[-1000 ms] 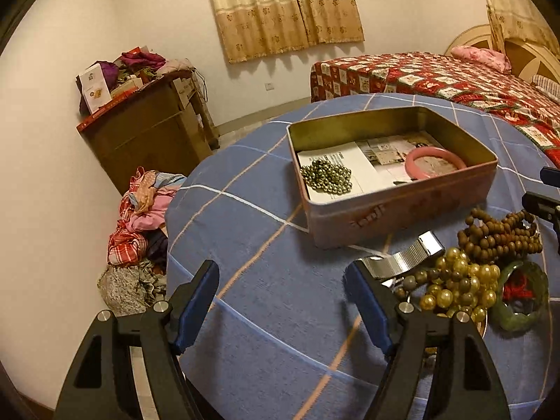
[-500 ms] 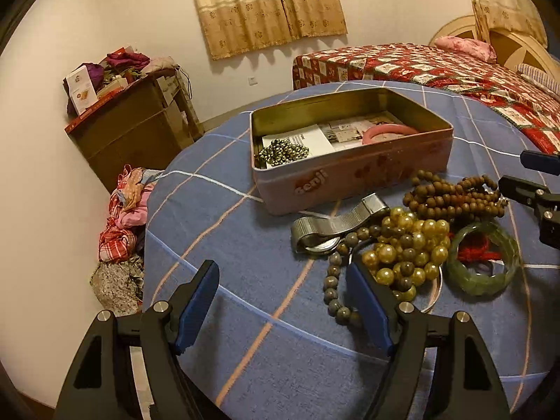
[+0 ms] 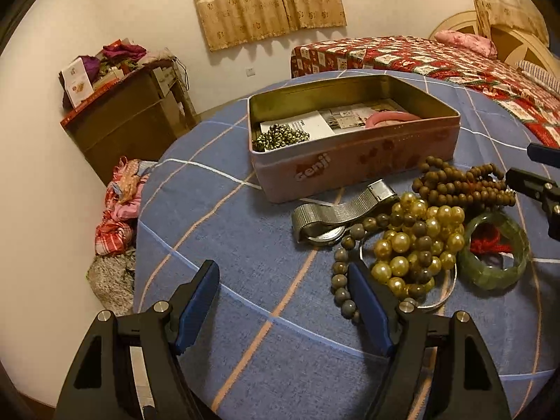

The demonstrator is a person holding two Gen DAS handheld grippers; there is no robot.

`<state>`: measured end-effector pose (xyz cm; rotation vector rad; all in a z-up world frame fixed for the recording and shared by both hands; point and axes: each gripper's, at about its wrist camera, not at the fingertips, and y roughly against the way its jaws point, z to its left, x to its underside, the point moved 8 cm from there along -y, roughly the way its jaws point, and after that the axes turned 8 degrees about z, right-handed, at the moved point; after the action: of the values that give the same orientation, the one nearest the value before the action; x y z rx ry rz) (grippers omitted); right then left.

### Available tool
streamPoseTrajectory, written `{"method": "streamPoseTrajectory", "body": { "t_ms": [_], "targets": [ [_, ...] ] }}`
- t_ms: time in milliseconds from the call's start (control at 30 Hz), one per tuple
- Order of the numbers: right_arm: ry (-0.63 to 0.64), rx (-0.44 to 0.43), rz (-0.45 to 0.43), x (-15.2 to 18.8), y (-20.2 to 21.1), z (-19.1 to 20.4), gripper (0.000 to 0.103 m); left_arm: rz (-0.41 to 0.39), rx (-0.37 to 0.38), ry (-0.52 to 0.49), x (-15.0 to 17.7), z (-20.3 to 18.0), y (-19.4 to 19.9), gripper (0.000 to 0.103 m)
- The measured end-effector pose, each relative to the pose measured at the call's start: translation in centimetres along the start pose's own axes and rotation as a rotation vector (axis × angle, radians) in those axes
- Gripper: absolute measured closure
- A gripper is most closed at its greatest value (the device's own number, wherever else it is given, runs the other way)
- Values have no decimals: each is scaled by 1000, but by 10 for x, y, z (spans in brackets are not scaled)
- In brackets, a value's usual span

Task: Organize jewelry
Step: 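Withdraw both tools from the tin toward the remaining jewelry, then grasp the brown wooden bead bracelet with the right tool while the left grasps a gray bead strand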

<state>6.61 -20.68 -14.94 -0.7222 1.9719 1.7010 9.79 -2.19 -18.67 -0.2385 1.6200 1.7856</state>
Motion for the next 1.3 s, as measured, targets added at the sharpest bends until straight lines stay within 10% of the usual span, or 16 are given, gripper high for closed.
{"method": "streamPoseTrajectory", "body": {
  "t_ms": [33,100,133,733,833,933,1300],
  "targets": [
    [1,0,0,0,0,0,37,0,14,-3,0,-1,0,35],
    [1,-6,1,0,0,-1,37,6,77,-22,0,-10,1,89],
    [1,-9,1,0,0,-1,37,9,93,-34,0,-14,2,95],
    [88,-120,18,-17,-12,26,37,-70,99,33,-19,19,29,95],
    [78,-183,53,-15,-19,29,49,-63,108,46,-18,21,27,95],
    [80,-263,70,-13,-17,34,88,-62,114,52,-17,24,26,95],
    [98,-143,-90,-23,27,30,94,-113,111,63,-27,29,47,95]
  ]
}}
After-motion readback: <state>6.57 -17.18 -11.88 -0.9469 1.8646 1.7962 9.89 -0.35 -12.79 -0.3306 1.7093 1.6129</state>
